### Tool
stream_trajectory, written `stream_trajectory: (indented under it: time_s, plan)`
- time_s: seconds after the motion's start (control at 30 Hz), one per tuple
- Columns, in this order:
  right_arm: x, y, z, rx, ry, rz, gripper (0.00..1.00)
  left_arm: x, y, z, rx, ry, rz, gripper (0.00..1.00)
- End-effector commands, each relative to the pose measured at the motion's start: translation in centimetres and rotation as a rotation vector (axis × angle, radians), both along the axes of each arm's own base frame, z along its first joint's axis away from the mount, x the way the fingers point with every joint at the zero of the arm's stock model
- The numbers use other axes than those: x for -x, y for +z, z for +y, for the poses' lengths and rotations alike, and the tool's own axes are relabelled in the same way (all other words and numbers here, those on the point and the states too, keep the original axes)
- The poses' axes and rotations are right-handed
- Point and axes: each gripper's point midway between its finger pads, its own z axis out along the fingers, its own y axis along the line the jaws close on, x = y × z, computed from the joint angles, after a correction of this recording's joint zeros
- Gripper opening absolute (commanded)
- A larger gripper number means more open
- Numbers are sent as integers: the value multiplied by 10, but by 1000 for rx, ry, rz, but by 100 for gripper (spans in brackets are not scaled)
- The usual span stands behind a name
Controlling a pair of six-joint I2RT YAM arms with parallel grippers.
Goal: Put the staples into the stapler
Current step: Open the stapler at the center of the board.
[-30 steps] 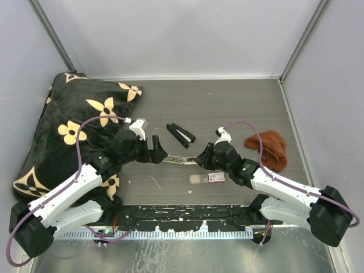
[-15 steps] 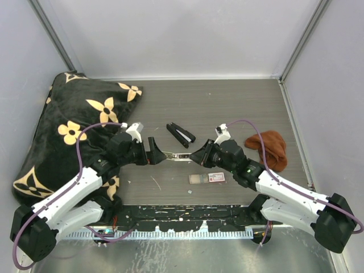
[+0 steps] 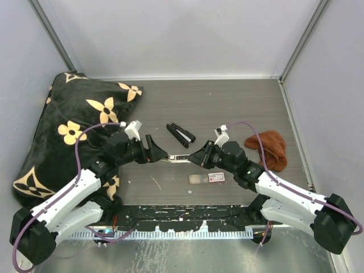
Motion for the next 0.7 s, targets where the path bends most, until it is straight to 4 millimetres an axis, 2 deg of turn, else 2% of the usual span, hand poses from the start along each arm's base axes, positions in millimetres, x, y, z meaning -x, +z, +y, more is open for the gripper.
stream_trajectory:
  time_s: [0.0,0.1,0.27,0.5,0.67]
  plan:
    - [-2,46,9,-151,29,-87,1,-2,17,-8,65,-25,-45,78]
    - [-1,49,10,-174,36,-85,1,-1,15,-8,66,-31,-38,77]
    - [-1,50,8,-189,37,-82,1,-1,13,-10,77,-35,-29,64]
    - [-4,42,7,-182,30,-68,1,0,14,-11,88,-42,-23,39]
    - [-9,21,6,-150,13,-41,1,0,15,-9,91,-40,-20,21]
